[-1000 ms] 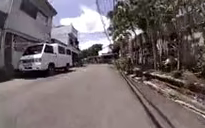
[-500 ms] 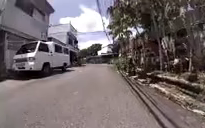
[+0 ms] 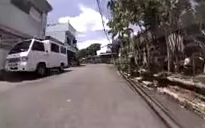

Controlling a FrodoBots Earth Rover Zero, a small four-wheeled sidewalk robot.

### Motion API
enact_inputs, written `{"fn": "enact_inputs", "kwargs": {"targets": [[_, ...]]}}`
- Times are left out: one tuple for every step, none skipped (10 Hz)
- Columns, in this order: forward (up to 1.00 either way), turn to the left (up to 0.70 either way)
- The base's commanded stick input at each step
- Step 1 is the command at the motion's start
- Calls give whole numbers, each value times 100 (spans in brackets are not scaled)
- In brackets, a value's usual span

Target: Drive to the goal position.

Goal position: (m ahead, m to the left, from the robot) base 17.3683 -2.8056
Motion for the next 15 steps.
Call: {"fn": "enact_inputs", "kwargs": {"targets": [[85, 0], [85, 0], [85, 0], [85, 0], [85, 0], [85, 0], [85, 0], [85, 0], [85, 0], [85, 0], [85, 0], [85, 0], [85, 0], [85, 0], [85, 0]]}}
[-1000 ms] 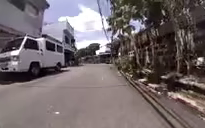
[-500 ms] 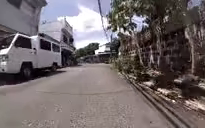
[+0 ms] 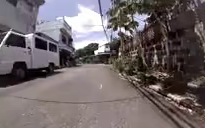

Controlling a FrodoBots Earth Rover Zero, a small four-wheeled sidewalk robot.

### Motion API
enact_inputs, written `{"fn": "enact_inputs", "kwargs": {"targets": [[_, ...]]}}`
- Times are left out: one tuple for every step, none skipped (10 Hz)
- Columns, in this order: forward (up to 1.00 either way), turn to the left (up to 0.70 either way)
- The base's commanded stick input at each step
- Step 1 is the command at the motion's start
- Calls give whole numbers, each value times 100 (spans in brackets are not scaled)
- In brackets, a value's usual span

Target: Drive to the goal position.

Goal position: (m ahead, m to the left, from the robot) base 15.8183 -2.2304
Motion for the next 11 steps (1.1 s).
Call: {"fn": "enact_inputs", "kwargs": {"targets": [[85, 0], [85, 0], [85, 0], [85, 7], [85, 24], [85, 31], [85, 3], [85, 0], [85, 0], [85, 0], [85, 0]]}}
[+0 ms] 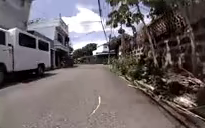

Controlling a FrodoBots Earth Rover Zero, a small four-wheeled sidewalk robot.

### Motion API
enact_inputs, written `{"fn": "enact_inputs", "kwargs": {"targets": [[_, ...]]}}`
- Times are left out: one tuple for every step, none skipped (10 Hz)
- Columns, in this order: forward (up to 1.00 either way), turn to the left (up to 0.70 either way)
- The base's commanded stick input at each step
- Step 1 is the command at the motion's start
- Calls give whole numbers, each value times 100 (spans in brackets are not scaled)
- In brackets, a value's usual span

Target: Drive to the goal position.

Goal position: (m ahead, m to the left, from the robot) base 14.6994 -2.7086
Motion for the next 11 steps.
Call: {"fn": "enact_inputs", "kwargs": {"targets": [[85, 0], [85, 0], [85, 0], [85, 0], [85, 0], [85, 0], [85, 0], [85, 0], [85, 0], [85, 0], [85, 0]]}}
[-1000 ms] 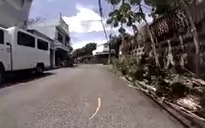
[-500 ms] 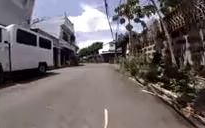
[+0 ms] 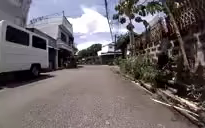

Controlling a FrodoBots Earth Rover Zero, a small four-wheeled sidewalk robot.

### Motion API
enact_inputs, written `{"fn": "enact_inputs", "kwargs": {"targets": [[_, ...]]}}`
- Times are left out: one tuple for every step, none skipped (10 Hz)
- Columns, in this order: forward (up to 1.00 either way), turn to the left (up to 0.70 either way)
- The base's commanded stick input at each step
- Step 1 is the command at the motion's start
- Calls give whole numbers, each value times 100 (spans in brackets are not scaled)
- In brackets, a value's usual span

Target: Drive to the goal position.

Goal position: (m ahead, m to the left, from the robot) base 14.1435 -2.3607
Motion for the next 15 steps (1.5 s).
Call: {"fn": "enact_inputs", "kwargs": {"targets": [[85, 0], [85, 0], [85, 0], [85, 7], [85, 31], [85, 34], [85, 18], [85, 0], [85, 0], [85, 0], [85, 0], [85, 0], [85, 0], [85, 0], [85, 0]]}}
